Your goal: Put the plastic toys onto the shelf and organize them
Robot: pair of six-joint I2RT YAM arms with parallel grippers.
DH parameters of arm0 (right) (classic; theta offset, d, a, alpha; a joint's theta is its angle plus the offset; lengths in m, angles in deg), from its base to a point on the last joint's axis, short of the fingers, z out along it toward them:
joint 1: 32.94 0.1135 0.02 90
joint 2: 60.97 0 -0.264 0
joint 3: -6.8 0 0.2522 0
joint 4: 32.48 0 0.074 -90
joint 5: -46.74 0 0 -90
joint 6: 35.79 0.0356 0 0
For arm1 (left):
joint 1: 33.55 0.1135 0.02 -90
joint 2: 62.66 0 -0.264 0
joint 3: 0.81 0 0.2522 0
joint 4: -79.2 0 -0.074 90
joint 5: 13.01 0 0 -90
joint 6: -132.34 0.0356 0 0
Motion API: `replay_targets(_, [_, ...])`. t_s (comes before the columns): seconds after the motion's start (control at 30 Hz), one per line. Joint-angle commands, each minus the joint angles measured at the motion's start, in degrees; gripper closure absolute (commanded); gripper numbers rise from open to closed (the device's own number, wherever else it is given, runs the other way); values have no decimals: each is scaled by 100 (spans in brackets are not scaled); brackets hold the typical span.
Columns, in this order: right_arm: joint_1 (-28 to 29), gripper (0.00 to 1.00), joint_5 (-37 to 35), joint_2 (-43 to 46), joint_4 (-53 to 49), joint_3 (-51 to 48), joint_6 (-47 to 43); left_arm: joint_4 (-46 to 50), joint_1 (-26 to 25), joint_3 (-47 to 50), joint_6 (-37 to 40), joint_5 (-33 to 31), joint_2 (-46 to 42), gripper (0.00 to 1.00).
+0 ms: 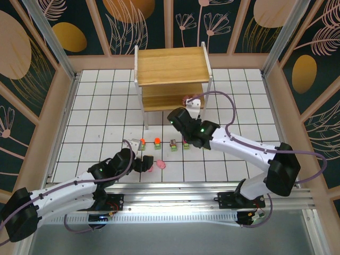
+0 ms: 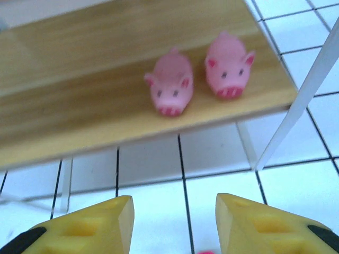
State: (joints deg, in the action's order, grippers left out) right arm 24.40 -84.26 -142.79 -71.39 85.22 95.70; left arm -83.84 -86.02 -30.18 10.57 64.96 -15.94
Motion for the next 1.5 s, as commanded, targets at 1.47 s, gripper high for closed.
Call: replay_targets(1.47, [1966, 48, 1574, -903, 2087, -2019, -1871, 1621, -343, -548, -1419, -541, 332, 28])
